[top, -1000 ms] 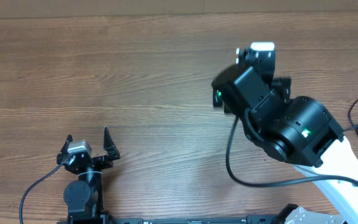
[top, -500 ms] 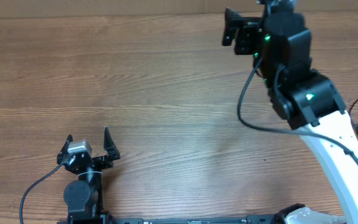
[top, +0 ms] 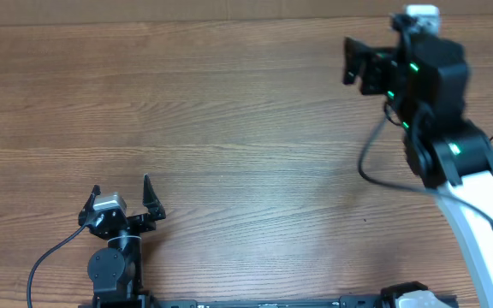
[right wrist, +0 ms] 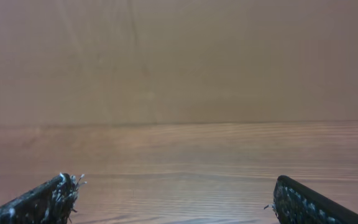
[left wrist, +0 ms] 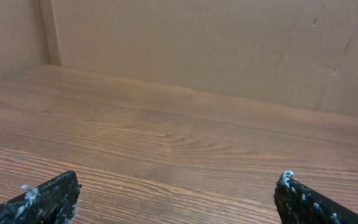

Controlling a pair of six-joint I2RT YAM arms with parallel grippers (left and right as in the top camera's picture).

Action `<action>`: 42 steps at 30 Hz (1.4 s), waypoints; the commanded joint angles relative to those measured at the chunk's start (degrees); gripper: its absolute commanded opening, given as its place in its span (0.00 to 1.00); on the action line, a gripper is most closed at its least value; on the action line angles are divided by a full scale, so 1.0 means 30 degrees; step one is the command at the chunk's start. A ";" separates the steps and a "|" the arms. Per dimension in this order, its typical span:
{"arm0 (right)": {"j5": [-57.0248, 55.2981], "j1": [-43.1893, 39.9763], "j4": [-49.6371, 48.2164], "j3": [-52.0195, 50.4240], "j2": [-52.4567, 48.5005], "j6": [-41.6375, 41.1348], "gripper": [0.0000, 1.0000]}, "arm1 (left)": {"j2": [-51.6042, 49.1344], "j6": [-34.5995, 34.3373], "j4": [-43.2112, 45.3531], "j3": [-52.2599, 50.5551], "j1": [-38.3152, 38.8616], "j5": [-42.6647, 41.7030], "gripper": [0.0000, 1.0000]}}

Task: Untangle cables

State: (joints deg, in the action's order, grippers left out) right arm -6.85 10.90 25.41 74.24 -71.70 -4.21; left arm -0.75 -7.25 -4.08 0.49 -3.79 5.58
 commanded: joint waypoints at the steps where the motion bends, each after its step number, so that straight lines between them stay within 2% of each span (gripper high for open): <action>1: 0.0204 -0.0838 -0.0641 -0.1632 0.2579 0.0364 1.00 | 0.0168 0.0284 0.0007 -0.0066 -0.0109 -0.0182 0.99; 13: 0.2404 -0.4291 -0.6972 -1.1220 1.0994 0.0357 1.00 | 0.0168 0.0284 0.0007 -0.0066 -0.0109 -0.0182 1.00; 23: 0.2397 -0.4619 -1.0367 -1.8586 1.7588 0.0357 1.00 | 0.0168 0.0284 0.0007 -0.0066 -0.0109 -0.0182 0.99; 31: 0.2237 -0.4663 -1.0469 -2.1879 2.0502 0.0364 1.00 | 0.0168 0.0284 0.0007 -0.0066 -0.0109 -0.0182 1.00; 42: 0.1668 -0.4765 -1.0630 -2.3715 2.2425 0.0357 1.00 | 0.0168 0.0284 0.0007 -0.0066 -0.0109 -0.0182 1.00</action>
State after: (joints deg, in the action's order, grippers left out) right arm -0.95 -3.03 -5.98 4.23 -6.07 -3.36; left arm -0.75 -7.25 -4.05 0.49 -3.79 5.58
